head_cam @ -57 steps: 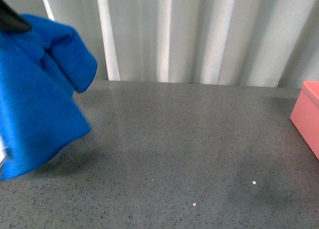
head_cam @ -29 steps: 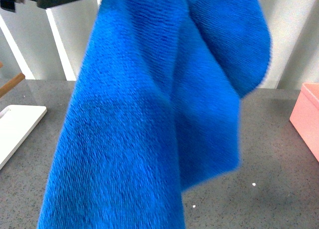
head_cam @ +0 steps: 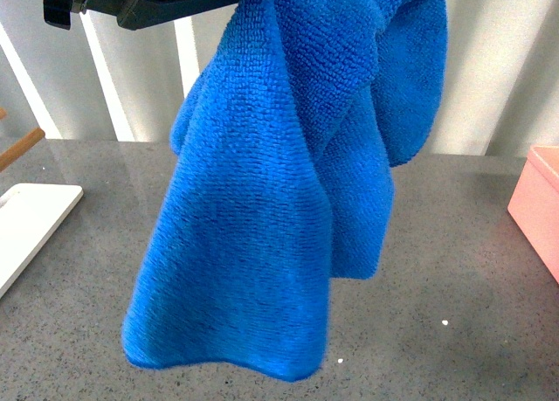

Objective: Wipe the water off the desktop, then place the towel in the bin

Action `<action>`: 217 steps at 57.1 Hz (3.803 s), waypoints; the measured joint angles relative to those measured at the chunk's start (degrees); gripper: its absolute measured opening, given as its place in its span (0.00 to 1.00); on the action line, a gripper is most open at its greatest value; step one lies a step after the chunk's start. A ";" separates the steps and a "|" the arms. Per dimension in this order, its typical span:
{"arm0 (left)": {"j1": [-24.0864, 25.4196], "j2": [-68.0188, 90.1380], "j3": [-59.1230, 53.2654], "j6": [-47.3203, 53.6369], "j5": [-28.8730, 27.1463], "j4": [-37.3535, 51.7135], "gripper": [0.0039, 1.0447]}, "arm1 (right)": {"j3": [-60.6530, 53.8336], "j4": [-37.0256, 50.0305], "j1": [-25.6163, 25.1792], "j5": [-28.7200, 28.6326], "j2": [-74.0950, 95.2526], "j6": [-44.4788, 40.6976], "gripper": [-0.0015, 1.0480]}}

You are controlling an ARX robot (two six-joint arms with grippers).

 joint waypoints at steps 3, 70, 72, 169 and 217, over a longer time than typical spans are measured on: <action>0.00 0.00 0.00 0.00 0.04 0.02 0.03 | 2.99 -3.41 -1.62 -3.78 7.37 0.72 0.93; -0.07 0.15 0.00 0.02 -0.04 0.15 0.03 | 35.67 33.14 17.35 -62.03 84.61 -19.61 0.93; -0.07 0.15 0.00 0.02 -0.11 0.15 0.03 | 36.63 33.24 17.75 -62.23 85.50 -19.56 0.93; -2.23 -0.59 -3.87 5.44 -18.34 10.38 0.84 | 52.61 25.22 23.28 -56.39 98.20 -33.88 0.05; 15.91 -31.87 -40.74 19.32 -37.27 23.96 0.03 | 52.72 22.18 21.42 -55.76 97.57 -39.10 0.05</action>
